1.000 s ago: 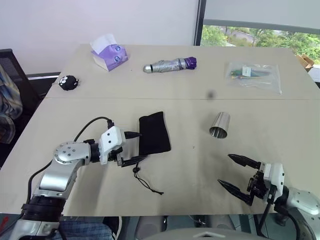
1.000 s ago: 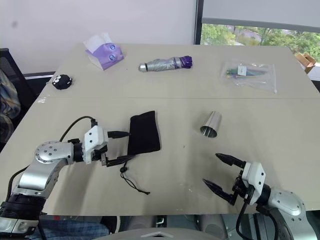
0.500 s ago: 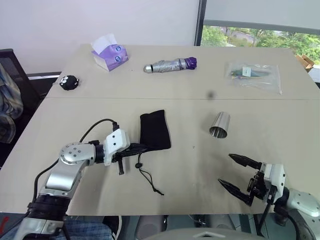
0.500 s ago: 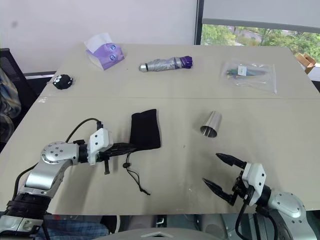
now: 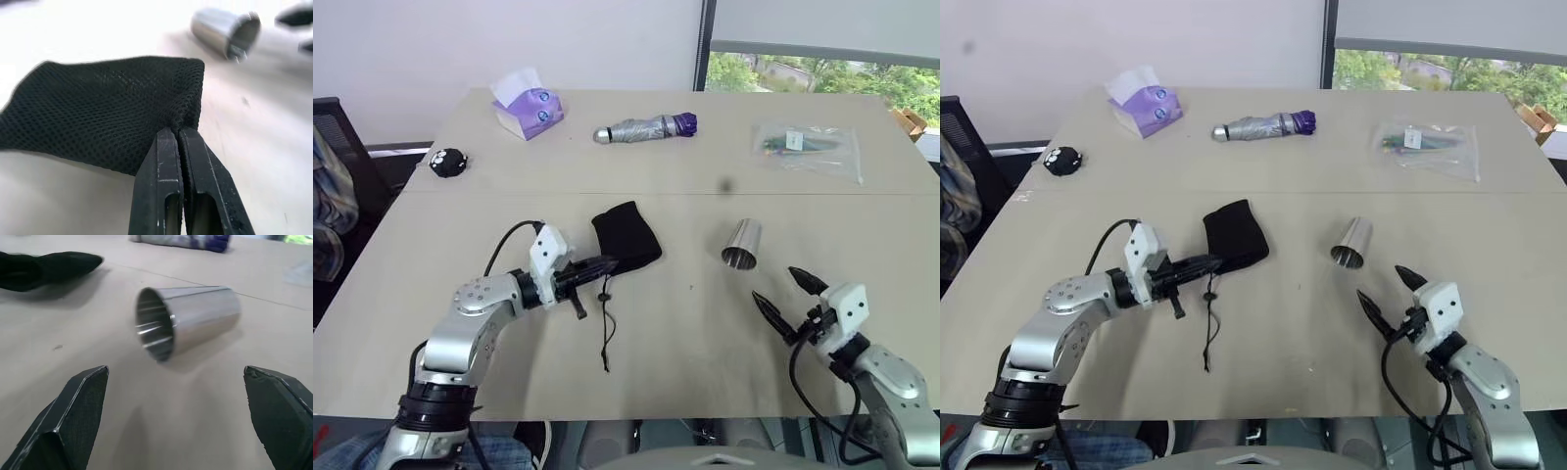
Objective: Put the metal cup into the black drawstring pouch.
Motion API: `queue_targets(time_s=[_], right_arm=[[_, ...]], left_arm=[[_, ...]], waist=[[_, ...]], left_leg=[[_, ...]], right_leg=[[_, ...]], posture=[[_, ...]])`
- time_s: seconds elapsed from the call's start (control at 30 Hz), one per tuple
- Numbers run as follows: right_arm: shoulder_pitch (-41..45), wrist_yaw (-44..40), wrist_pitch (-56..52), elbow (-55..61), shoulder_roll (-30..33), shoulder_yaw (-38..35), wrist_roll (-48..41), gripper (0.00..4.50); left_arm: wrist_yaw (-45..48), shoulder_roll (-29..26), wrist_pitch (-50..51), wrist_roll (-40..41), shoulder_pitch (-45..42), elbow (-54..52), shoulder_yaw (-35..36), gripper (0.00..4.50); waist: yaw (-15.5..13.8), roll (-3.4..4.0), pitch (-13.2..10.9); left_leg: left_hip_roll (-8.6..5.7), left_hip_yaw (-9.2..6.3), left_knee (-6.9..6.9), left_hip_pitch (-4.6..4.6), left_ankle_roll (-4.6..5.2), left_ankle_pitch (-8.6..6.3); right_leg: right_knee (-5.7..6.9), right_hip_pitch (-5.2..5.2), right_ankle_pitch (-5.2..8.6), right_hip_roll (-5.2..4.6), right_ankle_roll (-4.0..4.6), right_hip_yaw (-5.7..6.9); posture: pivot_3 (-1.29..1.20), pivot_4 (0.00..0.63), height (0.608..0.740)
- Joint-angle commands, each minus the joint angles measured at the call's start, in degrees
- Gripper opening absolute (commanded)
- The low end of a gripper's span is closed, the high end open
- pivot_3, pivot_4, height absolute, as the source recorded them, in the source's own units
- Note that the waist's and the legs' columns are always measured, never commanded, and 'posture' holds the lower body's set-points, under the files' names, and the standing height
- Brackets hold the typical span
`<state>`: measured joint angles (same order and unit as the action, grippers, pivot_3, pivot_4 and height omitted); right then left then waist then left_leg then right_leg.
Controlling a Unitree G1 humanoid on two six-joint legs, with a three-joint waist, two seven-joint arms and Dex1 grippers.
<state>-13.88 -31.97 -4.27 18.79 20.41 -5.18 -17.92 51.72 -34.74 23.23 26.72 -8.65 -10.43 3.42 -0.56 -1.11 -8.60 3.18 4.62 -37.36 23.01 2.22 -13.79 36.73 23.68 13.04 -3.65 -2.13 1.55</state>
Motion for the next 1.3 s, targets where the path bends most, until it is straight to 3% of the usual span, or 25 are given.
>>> queue_targets(time_s=[0.03, 0.27, 0.37, 0.4, 0.47, 0.53, 0.63, 0.67, 0.8, 0.97, 1.3], right_arm=[[5.2, 4.9, -1.6, -0.9, -3.4, 1.1, 0.9, 4.5], [11.7, 10.0, -1.0, -7.5, -6.7, 2.3, 5.1, 4.5], [12.7, 12.3, -0.8, -9.6, -7.3, 2.1, 7.0, 3.6], [12.7, 12.8, -0.3, -10.0, -7.4, 2.0, 7.7, 2.98], [12.7, 13.2, 0.4, -10.5, -7.4, 2.1, 8.3, 2.51], [12.7, 13.6, 0.9, -10.6, -7.6, 2.0, 8.7, 1.43], [12.5, 13.7, 1.4, -9.6, -7.7, 2.3, 9.1, 0.21], [12.5, 13.6, 1.9, -9.1, -7.7, 2.7, 9.5, 0.06], [13.7, 11.9, 2.1, -5.9, -7.7, 5.3, 9.5, 0.06], [16.0, 5.5, -2.7, 2.4, -8.4, 10.6, 2.7, 0.06], [20.4, 5.4, -9.1, 5.5, -5.6, 17.3, 7.9, 0.06]], left_arm=[[-2.9, 0.6, 3.0, 1.9, -1.1, -3.7, 1.3, 0.07], [-7.4, 3.3, 5.8, 1.6, -3.3, -5.1, 0.7, 0.07], [-8.5, 3.8, 6.5, 1.4, -3.8, -5.7, 0.4, 0.0], [-8.9, 3.9, 6.8, 1.4, -4.2, -5.7, 0.5, 0.0], [-9.5, 4.1, 7.0, 1.4, -5.0, -5.7, 0.7, 0.0], [-10.0, 4.5, 7.3, 1.7, -5.6, -5.5, 0.9, 0.0], [-10.4, 4.9, 7.7, 1.9, -6.7, -5.1, 0.9, 0.0], [-10.5, 5.1, 7.8, 2.0, -7.0, -4.9, 1.0, 0.0], [-10.4, 5.5, 7.7, 1.6, -7.8, -3.9, 0.4, 0.0], [-10.5, 6.4, 7.5, 1.5, -8.9, -3.2, -0.1, 0.0], [-9.7, 7.6, 7.3, 2.3, -11.4, -1.8, -0.6, 0.0]], waist=[[0.1, 0.0, 0.0], [-0.3, -0.04, 0.0], [-0.1, -0.04, 0.0], [-0.1, -0.04, 0.0], [0.0, -0.04, 0.0], [-0.1, -0.04, 0.0], [0.0, -0.05, 0.0], [0.0, -0.05, 0.0], [0.0, -0.04, 0.0], [0.7, -0.06, 0.0], [0.9, -0.15, 0.0]], left_leg=[[-0.01, 0.01, 0.0, -0.03, 0.0, 0.0], [-0.12, -0.02, 0.0, 0.04, 0.0, 0.0], [-0.15, 0.03, 0.01, 0.05, 0.0, 0.0], [-0.14, 0.02, 0.01, 0.05, -0.01, 0.0], [-0.14, 0.02, 0.01, 0.04, -0.01, 0.0], [-0.14, -0.01, 0.0, 0.02, -0.01, 0.01], [-0.14, 0.01, 0.0, 0.0, -0.01, 0.01], [-0.14, 0.01, 0.0, 0.0, -0.01, 0.01], [-0.14, 0.01, 0.0, 0.01, -0.01, 0.01], [-0.11, -0.02, 0.0, 0.01, -0.01, 0.01], [-0.15, -0.03, 0.0, 0.03, -0.01, 0.01]], right_leg=[[0.02, 0.0, 0.0, 0.01, 0.0, -0.03], [0.0, -0.01, -0.09, 0.03, 0.16, -0.04], [-0.01, 0.0, -0.1, 0.04, 0.16, -0.1], [-0.01, 0.0, -0.1, 0.05, 0.16, -0.09], [0.0, 0.0, -0.1, 0.06, 0.16, -0.09], [0.03, -0.01, -0.1, 0.08, 0.16, -0.08], [0.04, -0.02, -0.1, 0.08, 0.16, -0.1], [0.03, -0.02, -0.1, 0.08, 0.16, -0.1], [0.03, -0.01, -0.1, 0.08, 0.15, -0.1], [0.04, -0.01, -0.11, 0.13, 0.14, -0.09], [0.01, -0.03, -0.1, 0.1, 0.15, -0.06]], posture=[[0.0, 0.15, 0.74], [0.0, 0.15, 0.74], [0.0, 0.15, 0.74], [0.0, 0.15, 0.74], [0.0, 0.15, 0.74], [0.0, 0.15, 0.74], [0.0, 0.15, 0.74], [0.0, 0.15, 0.74], [0.0, 0.15, 0.74], [0.0, 0.15, 0.74], [0.0, 0.15, 0.74]])
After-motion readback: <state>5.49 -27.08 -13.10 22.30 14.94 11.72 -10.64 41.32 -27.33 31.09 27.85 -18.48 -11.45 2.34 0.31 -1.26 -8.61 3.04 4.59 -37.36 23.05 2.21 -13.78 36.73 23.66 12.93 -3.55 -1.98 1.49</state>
